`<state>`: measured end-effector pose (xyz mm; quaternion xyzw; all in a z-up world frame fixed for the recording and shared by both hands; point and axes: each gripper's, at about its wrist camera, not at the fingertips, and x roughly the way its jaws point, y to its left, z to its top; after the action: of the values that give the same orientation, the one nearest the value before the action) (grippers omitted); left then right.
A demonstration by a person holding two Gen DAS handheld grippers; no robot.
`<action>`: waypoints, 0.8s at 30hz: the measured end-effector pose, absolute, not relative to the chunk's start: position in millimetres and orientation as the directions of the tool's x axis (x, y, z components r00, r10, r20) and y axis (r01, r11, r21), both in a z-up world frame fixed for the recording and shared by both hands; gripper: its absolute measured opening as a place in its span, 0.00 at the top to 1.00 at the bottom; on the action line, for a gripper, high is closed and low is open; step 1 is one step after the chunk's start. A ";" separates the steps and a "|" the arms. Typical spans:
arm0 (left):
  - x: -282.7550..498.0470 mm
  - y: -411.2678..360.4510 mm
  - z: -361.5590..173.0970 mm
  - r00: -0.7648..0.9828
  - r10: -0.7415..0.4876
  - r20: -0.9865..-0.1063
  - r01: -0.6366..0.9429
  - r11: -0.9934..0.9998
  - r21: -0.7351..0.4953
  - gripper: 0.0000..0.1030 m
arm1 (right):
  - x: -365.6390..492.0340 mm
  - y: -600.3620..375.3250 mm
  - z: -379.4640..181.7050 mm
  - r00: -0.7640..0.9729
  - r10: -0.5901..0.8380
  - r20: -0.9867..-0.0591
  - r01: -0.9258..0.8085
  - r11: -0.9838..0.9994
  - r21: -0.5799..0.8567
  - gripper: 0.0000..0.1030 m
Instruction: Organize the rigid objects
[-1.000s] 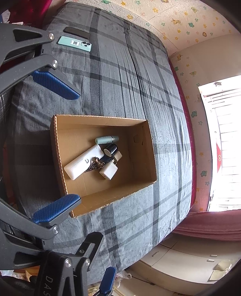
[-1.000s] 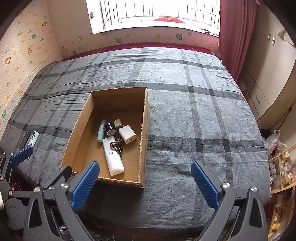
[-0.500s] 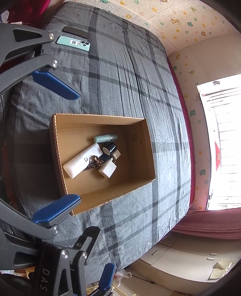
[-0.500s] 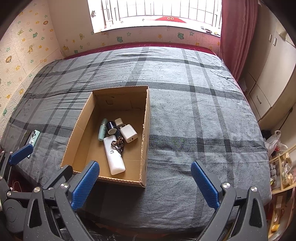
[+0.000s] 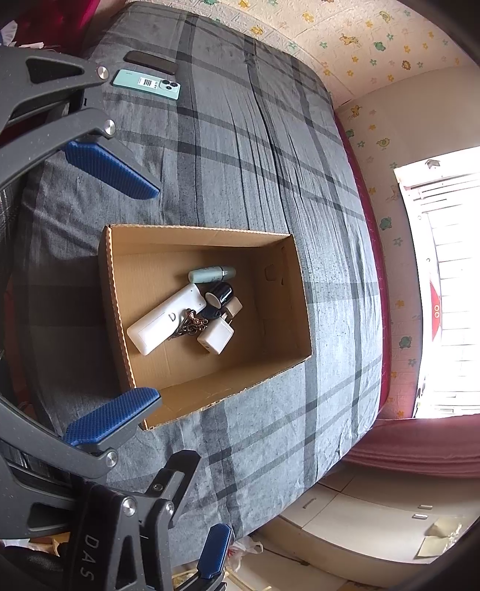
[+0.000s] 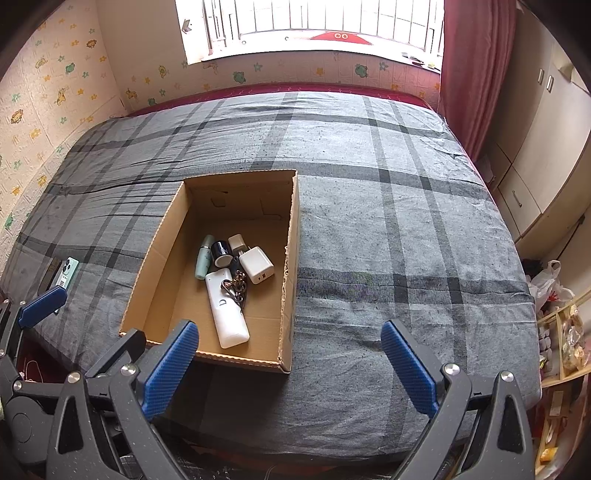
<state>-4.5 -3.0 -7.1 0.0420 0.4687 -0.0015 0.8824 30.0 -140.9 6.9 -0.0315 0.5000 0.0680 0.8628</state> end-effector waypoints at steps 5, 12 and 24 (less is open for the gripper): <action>-4.1 -3.1 -7.6 0.562 0.037 -0.826 0.040 0.997 0.072 0.00 | 31.3 -139.7 6.9 0.494 0.080 -0.865 -0.150 0.989 0.006 0.02; -0.7 -2.8 -9.1 0.558 0.037 -0.829 0.045 0.996 0.075 0.00 | 34.8 -139.5 5.9 0.494 0.075 -0.866 -0.153 0.988 -0.002 0.02; 3.5 -3.0 -9.4 0.557 0.036 -0.830 0.047 0.996 0.074 0.00 | 39.4 -137.6 5.0 0.496 0.071 -0.865 -0.158 0.987 -0.009 0.02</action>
<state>3.5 -3.0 -9.4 0.0439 0.4709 -0.0031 0.8811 39.4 -137.6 5.0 -0.0434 0.4974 0.0663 0.8639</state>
